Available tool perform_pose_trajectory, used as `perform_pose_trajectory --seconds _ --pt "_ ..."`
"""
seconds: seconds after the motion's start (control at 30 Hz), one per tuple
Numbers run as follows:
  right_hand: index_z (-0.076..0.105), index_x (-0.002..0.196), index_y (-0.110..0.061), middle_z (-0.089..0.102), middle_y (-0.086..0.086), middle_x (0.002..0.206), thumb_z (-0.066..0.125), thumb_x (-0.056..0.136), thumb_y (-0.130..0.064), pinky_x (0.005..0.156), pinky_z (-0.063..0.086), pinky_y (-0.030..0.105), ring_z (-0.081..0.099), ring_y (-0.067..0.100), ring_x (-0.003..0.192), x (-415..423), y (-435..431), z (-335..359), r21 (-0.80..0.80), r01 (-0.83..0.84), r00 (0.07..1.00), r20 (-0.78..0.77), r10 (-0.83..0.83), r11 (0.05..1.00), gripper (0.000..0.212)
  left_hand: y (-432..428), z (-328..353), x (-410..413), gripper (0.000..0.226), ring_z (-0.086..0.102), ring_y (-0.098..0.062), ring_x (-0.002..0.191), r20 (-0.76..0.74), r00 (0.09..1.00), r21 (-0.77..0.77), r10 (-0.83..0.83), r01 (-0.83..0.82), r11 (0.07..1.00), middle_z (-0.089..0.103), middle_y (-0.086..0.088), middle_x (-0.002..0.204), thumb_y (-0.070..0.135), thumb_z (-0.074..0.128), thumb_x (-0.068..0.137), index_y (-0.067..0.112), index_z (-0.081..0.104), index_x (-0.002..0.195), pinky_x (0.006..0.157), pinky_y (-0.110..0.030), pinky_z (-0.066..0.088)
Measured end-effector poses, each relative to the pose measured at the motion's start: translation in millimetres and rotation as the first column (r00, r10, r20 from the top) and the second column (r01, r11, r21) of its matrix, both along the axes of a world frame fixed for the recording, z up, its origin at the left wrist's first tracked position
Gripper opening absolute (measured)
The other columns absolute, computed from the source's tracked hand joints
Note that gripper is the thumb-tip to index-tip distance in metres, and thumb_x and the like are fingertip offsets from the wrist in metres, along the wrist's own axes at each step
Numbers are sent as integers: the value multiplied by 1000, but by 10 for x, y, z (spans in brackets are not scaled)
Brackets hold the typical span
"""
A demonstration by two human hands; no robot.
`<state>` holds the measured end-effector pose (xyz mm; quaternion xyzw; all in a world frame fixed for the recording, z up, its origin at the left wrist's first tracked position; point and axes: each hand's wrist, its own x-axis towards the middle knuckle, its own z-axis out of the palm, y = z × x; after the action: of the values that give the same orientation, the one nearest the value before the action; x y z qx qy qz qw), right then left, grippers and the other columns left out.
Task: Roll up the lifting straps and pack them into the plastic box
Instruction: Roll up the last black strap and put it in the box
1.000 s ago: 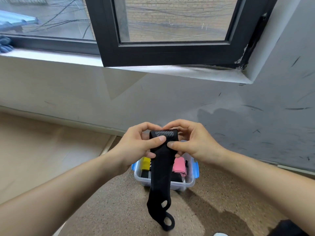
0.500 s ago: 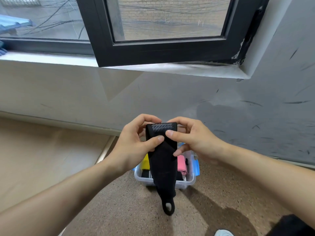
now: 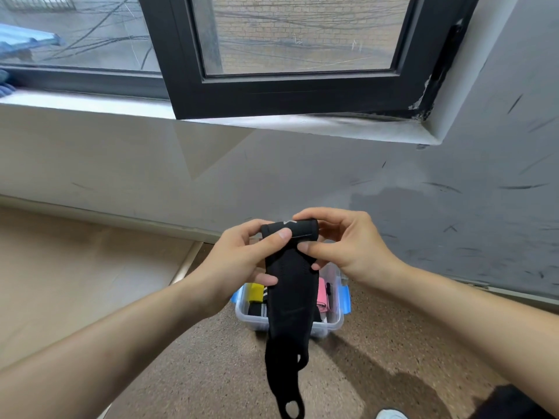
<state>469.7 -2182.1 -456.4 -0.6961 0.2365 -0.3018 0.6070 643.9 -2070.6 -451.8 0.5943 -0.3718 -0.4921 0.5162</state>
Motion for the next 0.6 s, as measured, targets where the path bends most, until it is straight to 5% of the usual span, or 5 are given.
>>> perform_pose_trajectory --seconds 0.17,0.37,0.6 --pt "70 112 -11 70 16 105 79 79 8 60 60 34 70 24 86 -17 -17 22 22 -41 994 -102 43 999 39 9 -19 5 25 71 -15 84 56 998 -29 10 -8 1000 76 -3 96 19 74 91 18 69 116 60 -24 54" --pt "67 119 -10 69 5 95 69 85 -38 58 61 33 73 21 89 24 46 44 303 -115 984 -92 150 946 44 22 -15 2 31 71 -12 82 120 993 -136 11 6 991 77 -5 101 6 76 89 17 66 116 59 -21 51" --pt "67 117 -6 72 5 92 75 84 -23 49 56 25 70 20 80 34 36 68 305 -62 996 -38 77 950 38 20 -29 18 39 72 -9 86 146 989 -162 -11 35 986 74 0 107 2 72 91 22 61 123 61 -24 53"
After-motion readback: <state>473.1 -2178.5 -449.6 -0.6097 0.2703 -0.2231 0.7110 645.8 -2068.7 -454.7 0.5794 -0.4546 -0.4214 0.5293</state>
